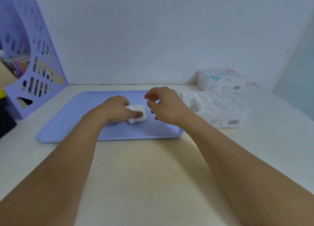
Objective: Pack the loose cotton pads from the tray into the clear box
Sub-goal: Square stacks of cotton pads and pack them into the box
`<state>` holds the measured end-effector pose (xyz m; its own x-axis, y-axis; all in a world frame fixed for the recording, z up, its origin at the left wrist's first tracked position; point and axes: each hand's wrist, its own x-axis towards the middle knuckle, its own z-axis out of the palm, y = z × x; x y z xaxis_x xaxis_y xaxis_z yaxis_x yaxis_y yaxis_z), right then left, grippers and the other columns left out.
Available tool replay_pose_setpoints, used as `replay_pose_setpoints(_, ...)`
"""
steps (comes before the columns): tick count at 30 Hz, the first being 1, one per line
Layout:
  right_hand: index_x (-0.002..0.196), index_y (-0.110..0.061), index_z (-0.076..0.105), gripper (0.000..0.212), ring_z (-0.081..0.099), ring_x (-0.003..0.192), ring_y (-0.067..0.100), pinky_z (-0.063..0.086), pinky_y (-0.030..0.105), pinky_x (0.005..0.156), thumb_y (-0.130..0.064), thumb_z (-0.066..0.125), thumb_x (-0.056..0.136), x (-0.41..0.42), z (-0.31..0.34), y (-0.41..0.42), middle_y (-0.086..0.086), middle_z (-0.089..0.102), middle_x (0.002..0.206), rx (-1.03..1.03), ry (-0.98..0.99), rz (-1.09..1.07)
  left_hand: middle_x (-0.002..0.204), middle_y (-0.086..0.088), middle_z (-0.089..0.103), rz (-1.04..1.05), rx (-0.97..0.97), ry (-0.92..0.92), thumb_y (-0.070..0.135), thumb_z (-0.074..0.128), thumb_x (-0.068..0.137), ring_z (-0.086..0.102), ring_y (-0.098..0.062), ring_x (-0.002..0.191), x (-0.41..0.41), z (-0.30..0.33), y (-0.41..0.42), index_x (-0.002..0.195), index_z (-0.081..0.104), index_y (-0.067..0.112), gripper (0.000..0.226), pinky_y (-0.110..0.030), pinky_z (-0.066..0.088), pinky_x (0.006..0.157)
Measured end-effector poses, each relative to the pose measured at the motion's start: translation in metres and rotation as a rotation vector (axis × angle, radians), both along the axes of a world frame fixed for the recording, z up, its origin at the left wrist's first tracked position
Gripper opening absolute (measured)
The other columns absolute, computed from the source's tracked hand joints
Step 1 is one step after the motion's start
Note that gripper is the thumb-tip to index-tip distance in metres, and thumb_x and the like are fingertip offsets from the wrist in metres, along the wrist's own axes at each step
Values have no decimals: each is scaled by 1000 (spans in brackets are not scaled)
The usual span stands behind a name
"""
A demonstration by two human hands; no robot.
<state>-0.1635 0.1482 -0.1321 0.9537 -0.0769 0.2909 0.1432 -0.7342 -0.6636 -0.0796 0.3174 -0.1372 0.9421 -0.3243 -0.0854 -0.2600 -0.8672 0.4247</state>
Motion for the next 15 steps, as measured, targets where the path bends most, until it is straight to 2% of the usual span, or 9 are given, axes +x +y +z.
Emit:
replay_pose_setpoints(3,126,-8,63,31,60,88,19,55,39,91,-12,59,95,5,-11,-1,8,67,118,-51,100,5,107,-14,69,-59,-93,7,41,84,77,64,-27,92,-6,-4,-8,107,66,6,50,-38,50,81)
replay_pose_setpoints(6,125,-13,63,38,65,95,20,56,41,90,-16,71,88,5,-9,-9,5,65,122,17,73,8,95,-9,71,-97,-394,70,30,88,73,66,-25,83,-11,-7,-14,104,66,6,45,-39,53,74)
replay_pose_setpoints(8,129,-17,60,55,67,99,21,57,40,87,-20,82,79,3,2,-15,1,61,127,71,69,41,98,-1,72,-133,-627,112,24,93,67,66,-16,84,-17,-4,-18,112,64,13,54,-34,55,74)
replay_pose_setpoints(10,133,-21,55,68,69,91,19,57,33,79,-17,88,74,-3,15,-24,-1,59,126,133,62,78,103,1,72,-176,-777,98,15,93,67,67,-11,87,-23,2,-24,116,63,17,58,-28,56,74)
replay_pose_setpoints(13,134,-21,56,66,67,72,13,60,33,70,-9,86,77,-9,29,-31,2,61,117,288,-32,107,102,0,74,-235,-910,84,7,88,74,71,-11,89,-34,14,-31,116,65,13,47,-25,57,75)
replay_pose_setpoints(15,136,-23,56,62,68,80,16,62,34,74,-6,81,82,-12,33,-32,6,61,120,326,-90,129,112,-6,75,-287,-963,186,3,80,81,72,-18,103,-41,19,-32,117,68,15,40,-33,60,84)
